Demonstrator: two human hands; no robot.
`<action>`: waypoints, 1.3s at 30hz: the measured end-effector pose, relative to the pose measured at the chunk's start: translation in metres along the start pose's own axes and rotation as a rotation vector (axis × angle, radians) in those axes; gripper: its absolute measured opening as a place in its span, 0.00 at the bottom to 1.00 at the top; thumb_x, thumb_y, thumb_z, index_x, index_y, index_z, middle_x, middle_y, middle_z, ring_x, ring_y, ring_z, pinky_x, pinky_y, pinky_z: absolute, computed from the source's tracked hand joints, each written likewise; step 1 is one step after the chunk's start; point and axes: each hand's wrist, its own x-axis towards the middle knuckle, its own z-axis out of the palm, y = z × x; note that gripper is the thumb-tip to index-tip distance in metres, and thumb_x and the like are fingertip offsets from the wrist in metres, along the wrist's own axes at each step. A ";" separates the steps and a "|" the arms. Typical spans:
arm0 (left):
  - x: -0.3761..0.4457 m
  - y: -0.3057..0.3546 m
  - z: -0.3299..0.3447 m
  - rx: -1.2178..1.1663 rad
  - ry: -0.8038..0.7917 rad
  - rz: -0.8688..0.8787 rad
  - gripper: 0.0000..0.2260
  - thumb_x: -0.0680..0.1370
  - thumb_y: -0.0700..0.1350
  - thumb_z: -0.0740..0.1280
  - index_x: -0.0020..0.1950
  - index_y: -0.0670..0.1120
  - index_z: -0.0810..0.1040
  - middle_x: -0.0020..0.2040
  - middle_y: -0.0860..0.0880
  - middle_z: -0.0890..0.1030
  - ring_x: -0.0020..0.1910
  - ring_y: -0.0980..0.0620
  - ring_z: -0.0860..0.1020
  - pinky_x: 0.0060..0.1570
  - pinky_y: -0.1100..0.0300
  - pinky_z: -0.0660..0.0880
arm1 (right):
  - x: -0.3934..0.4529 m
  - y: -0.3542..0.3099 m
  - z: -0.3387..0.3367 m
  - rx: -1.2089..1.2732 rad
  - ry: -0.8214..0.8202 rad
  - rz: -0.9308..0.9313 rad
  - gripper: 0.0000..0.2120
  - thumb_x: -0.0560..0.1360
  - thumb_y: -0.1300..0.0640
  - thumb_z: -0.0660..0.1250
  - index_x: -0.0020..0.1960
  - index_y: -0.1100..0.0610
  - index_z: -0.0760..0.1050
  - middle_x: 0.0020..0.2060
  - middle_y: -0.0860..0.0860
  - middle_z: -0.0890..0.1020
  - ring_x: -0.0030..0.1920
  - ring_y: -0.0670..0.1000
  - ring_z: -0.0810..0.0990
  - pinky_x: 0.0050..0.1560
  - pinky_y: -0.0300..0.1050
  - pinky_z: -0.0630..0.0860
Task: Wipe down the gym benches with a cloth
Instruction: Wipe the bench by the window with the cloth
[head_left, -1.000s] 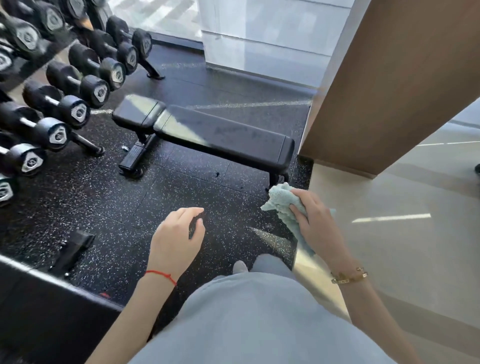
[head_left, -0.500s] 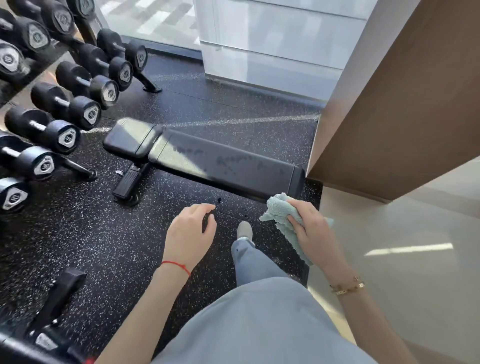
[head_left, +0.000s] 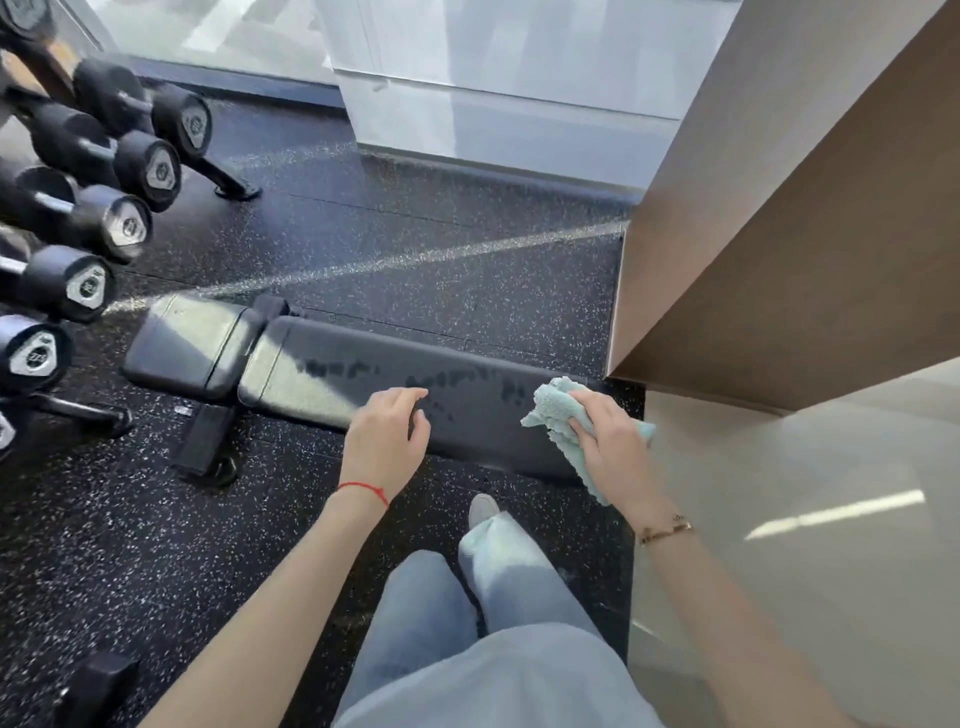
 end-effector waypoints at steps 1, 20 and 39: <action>0.012 -0.006 0.011 0.012 -0.014 0.012 0.13 0.78 0.41 0.63 0.62 0.43 0.79 0.57 0.47 0.82 0.59 0.47 0.77 0.59 0.50 0.73 | 0.012 0.010 0.008 -0.004 0.005 0.013 0.16 0.79 0.52 0.57 0.64 0.55 0.73 0.59 0.49 0.76 0.59 0.46 0.73 0.65 0.37 0.66; 0.122 -0.187 0.330 0.147 -0.018 0.185 0.19 0.79 0.43 0.63 0.70 0.44 0.73 0.71 0.46 0.73 0.73 0.46 0.67 0.72 0.46 0.62 | 0.177 0.234 0.293 -0.086 -0.012 -0.004 0.18 0.82 0.57 0.59 0.71 0.57 0.68 0.69 0.53 0.71 0.73 0.56 0.65 0.74 0.56 0.59; 0.126 -0.238 0.401 0.070 0.257 0.278 0.22 0.80 0.52 0.57 0.72 0.48 0.71 0.74 0.49 0.70 0.75 0.48 0.64 0.76 0.47 0.54 | 0.169 0.233 0.366 -0.484 -0.073 -0.135 0.24 0.84 0.46 0.48 0.79 0.47 0.50 0.79 0.47 0.51 0.79 0.52 0.43 0.77 0.51 0.36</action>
